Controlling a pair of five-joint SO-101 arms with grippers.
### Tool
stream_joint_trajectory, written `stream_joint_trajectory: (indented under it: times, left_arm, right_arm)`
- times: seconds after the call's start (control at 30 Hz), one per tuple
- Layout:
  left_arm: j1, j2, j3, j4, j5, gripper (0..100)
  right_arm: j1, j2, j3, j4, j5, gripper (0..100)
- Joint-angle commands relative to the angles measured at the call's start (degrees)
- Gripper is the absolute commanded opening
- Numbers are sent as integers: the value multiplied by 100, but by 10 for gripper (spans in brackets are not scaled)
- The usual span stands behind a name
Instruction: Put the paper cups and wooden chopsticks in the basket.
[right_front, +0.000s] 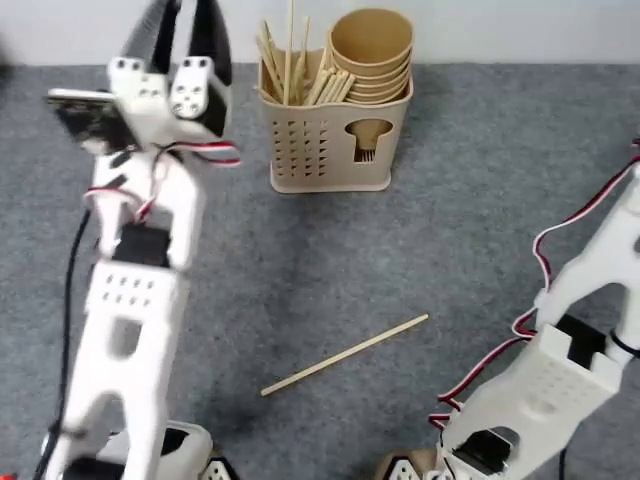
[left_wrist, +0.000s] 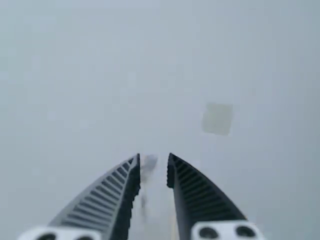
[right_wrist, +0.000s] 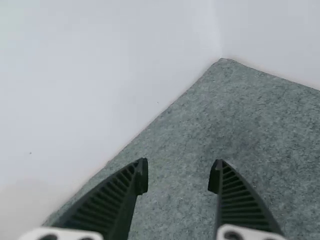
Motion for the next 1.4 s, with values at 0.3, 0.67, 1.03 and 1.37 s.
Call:
stream_joint_trajectory:
  times: [0.3,0.67,1.03,1.37]
  left_arm:
    - [281,-1081,-57,8026,-1960,139]
    - [1793,-1090,1763,8879,-3666,265]
    - [3182,-774,3327,5407,-3640,233]
    - [3200,1020,2756,4413,-3631,199]
  right_arm:
    - [-84,-101,-53,374,-44,208]
    - [242,-92,-62,523,-53,208]
    - [804,-48,-26,514,-53,208]
    - [796,-4,-18,470,-53,208]
